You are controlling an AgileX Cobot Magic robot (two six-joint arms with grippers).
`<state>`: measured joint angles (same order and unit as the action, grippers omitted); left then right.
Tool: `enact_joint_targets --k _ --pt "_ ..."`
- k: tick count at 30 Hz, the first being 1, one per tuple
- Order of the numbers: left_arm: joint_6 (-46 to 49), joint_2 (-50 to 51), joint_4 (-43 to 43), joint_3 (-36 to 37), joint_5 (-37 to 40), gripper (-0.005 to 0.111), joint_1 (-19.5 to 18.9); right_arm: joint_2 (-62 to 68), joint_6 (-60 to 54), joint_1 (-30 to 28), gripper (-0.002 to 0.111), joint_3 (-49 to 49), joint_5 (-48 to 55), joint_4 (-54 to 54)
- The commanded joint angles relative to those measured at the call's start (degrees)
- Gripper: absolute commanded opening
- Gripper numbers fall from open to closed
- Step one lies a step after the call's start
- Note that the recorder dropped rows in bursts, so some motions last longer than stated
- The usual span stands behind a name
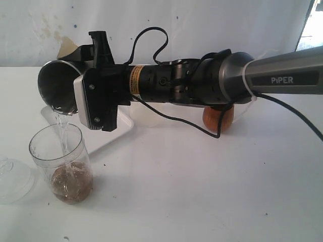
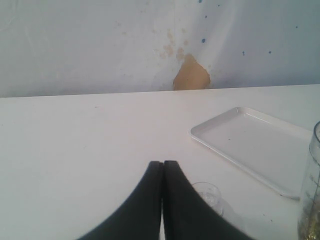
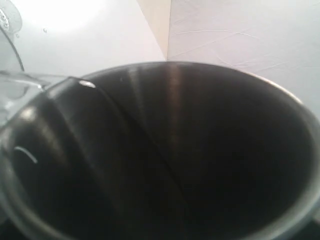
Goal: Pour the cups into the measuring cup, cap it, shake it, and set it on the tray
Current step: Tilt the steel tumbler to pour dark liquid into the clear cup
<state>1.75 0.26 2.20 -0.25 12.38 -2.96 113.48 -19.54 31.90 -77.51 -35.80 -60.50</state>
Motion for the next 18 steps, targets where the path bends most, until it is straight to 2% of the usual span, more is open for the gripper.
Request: enact_joint_targets --k 1,18 --pt "-0.2 -0.3 0.0 0.2 -0.7 0.001 0.3 -1.4 -2.2 0.0 0.0 -0.7 -1.2 1.6" --pt "-0.2 -0.3 0.0 0.2 -0.7 0.001 0.3 -1.4 -3.3 0.0 0.0 -2.5 0.2 1.6"
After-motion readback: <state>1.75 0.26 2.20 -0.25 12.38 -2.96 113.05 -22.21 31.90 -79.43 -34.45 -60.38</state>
